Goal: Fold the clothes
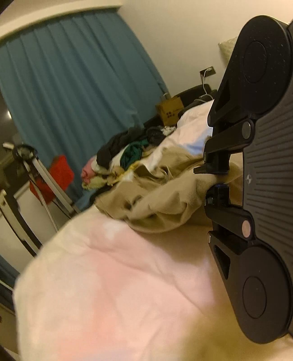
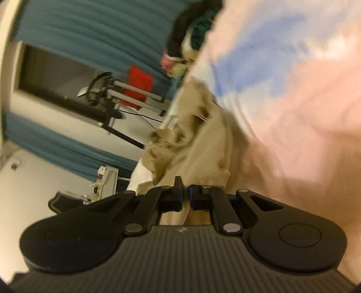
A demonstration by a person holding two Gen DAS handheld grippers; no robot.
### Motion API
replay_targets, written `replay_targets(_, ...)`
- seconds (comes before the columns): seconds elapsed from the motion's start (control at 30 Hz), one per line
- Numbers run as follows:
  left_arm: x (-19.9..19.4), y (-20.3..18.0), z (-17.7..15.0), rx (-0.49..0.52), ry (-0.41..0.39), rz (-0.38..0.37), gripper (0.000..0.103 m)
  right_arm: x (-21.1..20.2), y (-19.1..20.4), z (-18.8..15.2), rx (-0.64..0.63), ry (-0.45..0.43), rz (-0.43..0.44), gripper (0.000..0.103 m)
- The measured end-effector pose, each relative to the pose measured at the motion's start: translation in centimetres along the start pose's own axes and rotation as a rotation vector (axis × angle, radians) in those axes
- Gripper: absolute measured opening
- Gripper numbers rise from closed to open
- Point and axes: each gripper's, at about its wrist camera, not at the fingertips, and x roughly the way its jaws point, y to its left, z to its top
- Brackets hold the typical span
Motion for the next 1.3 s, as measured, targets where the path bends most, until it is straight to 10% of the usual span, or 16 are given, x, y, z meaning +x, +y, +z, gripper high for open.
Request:
replay_targets(0.5,-18.2,-4.5,-4.8,0.032,0.144,-0.033,0.008,-16.8,4.3,-5.7,-0.088,0.094,-0.002,0.009)
replay_targets(0.97,-2.3,-6.1,3.1,0.004,0.129,0.188,0.009,-2.7,3.3,1.4,0.056,-0.006,-0.096,0.009)
replay_targets(1.3,5.1,-2.9,3.1,0.142,0.145,0.129,0.011,4.0,-2.3,4.0,0.109,0.067,-0.070,0.011)
